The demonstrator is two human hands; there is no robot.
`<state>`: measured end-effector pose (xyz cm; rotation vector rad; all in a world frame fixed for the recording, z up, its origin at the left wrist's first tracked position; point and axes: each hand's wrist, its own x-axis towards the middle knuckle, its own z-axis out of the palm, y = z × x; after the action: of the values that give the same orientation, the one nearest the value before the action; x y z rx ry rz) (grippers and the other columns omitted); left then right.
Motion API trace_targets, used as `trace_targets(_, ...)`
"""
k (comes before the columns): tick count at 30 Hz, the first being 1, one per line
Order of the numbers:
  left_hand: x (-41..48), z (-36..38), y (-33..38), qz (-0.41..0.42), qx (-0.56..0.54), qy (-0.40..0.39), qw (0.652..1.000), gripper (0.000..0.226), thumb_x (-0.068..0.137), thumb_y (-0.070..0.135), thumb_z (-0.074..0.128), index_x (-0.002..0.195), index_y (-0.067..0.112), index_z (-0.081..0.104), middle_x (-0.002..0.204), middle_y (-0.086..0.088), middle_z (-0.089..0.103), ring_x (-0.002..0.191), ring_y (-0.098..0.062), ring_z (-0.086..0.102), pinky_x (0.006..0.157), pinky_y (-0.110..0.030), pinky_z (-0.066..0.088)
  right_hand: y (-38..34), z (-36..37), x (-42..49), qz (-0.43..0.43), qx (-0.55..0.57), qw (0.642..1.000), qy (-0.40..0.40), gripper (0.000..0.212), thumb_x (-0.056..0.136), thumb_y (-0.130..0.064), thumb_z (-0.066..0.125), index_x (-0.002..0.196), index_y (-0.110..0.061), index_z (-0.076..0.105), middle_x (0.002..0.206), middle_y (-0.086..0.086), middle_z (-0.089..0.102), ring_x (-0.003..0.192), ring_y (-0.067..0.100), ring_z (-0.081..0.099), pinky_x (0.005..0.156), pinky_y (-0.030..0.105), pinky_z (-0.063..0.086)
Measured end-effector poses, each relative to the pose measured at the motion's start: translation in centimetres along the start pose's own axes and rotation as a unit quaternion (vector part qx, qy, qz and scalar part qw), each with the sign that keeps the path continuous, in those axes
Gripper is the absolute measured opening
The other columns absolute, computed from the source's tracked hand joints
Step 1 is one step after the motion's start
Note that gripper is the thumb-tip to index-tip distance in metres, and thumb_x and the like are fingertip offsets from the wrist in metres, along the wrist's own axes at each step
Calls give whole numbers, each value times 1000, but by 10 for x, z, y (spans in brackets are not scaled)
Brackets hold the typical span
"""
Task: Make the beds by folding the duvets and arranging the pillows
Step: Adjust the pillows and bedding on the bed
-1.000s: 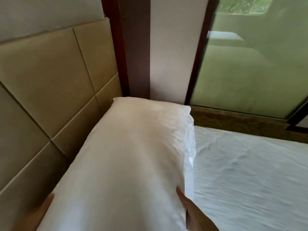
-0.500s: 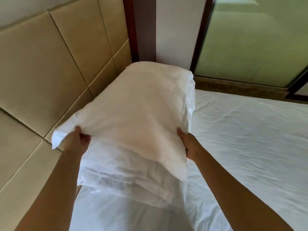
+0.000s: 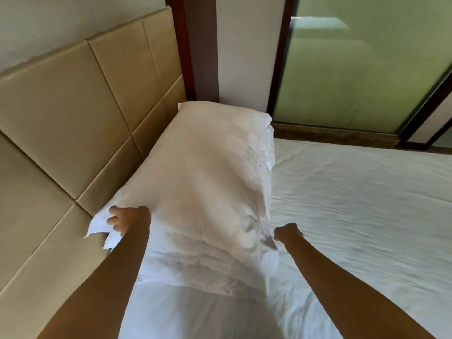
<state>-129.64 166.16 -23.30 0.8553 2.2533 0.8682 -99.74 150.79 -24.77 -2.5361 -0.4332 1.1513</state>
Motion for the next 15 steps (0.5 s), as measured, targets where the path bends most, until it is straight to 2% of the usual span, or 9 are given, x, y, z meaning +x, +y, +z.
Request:
trace_targets(1,-9,2,8,83,55,-2,995,67,87,9,56,144,15,22,146,-19,23,130,-38,31,105,-50,33,-5,4,-3,-41,-32,996,76,38,86,-12,52,123,-8,43,120,16,50,107,32,52,90,34,41)
trace_targets(3,-19,6,16,283,169,-66,942,75,88,21,60,148,27,16,155,-14,9,140,-36,18,107,-56,27,-15,12,-14,-157,-10,973,167,59,85,-9,51,139,-12,29,141,17,33,126,35,40,103,39,34)
trace_targets(5,-7,19,5,394,302,-176,850,81,90,36,57,150,35,2,158,-10,-3,145,-35,4,111,-61,20,-19,26,-18,-251,-9,959,132,76,86,-9,53,150,-14,11,154,14,16,136,33,31,108,37,31)
trace_targets(7,9,28,-19,388,420,-279,771,87,91,34,55,148,37,-10,158,-13,-9,145,-38,1,113,-57,22,-8,46,-14,-225,-55,972,-39,83,89,-15,55,151,-14,0,157,13,11,140,31,28,106,33,33)
trace_targets(8,12,29,-30,360,436,-314,763,90,91,25,56,147,37,-13,157,-12,-12,144,-40,3,113,-54,25,2,54,-15,-159,-97,971,-151,77,92,-20,54,151,-12,5,155,14,18,138,30,31,103,33,35)
trace_targets(10,17,25,-45,315,441,-357,761,94,90,11,54,146,38,-16,157,-11,-17,143,-41,10,110,-50,32,24,63,-20,-48,-221,915,-336,54,99,-29,44,146,-9,25,149,11,35,134,29,40,105,37,33)
trace_targets(11,17,21,-46,303,443,-374,757,94,90,9,53,146,37,-17,156,-11,-18,143,-41,12,110,-49,33,30,63,-23,-22,-259,887,-383,48,101,-31,39,143,-8,30,147,8,40,132,29,43,107,38,31)
trace_targets(13,23,16,-43,293,447,-390,750,92,91,9,53,147,34,-16,156,-13,-17,144,-40,11,111,-48,31,35,58,-19,-12,-273,890,-366,44,102,-29,35,139,-7,32,141,9,48,125,30,51,101,37,37)
trace_targets(15,24,16,-34,281,457,-397,744,88,93,16,54,149,31,-13,156,-15,-15,144,-39,6,114,-46,25,29,54,-9,-43,-266,933,-239,36,99,-20,38,132,-6,37,132,15,53,115,30,57,87,34,48)
